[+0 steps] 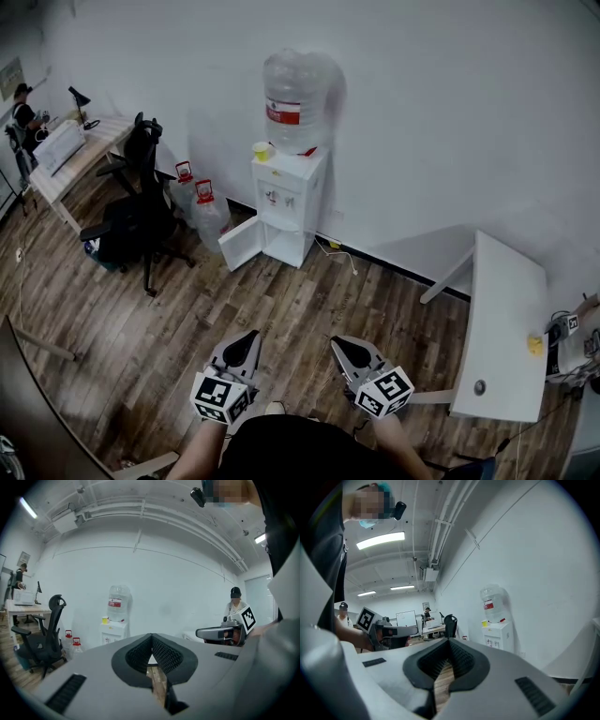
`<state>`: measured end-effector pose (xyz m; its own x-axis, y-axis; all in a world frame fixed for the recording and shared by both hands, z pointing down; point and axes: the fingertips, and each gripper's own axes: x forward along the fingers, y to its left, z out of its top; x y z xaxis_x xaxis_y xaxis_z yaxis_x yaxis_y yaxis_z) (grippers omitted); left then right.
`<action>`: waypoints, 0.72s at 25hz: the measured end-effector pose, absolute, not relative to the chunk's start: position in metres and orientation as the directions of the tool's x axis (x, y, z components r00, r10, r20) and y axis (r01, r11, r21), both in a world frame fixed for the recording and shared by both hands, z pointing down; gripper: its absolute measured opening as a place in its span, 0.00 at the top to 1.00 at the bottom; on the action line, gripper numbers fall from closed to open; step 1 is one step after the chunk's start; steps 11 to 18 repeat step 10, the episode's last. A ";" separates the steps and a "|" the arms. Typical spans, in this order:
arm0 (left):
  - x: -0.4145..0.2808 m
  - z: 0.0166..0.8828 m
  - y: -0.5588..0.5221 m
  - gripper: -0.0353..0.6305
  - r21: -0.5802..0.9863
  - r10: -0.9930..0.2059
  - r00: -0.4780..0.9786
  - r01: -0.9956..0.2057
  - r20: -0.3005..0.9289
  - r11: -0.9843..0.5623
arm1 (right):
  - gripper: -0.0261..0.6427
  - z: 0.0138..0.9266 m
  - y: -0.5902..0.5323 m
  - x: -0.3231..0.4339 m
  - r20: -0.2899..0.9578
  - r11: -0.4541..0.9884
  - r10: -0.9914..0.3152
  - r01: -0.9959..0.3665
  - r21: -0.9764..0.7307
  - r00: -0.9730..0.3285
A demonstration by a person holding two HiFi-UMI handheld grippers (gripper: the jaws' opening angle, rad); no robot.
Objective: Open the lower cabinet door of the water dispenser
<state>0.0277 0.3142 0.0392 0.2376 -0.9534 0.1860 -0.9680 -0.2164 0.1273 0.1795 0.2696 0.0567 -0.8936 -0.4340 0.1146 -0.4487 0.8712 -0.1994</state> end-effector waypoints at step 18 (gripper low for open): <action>0.052 0.045 0.314 0.93 0.143 -0.946 0.255 -0.963 0.202 -0.229 | 0.93 0.067 0.270 0.205 0.141 0.849 -0.463 -0.483 -0.213 -0.875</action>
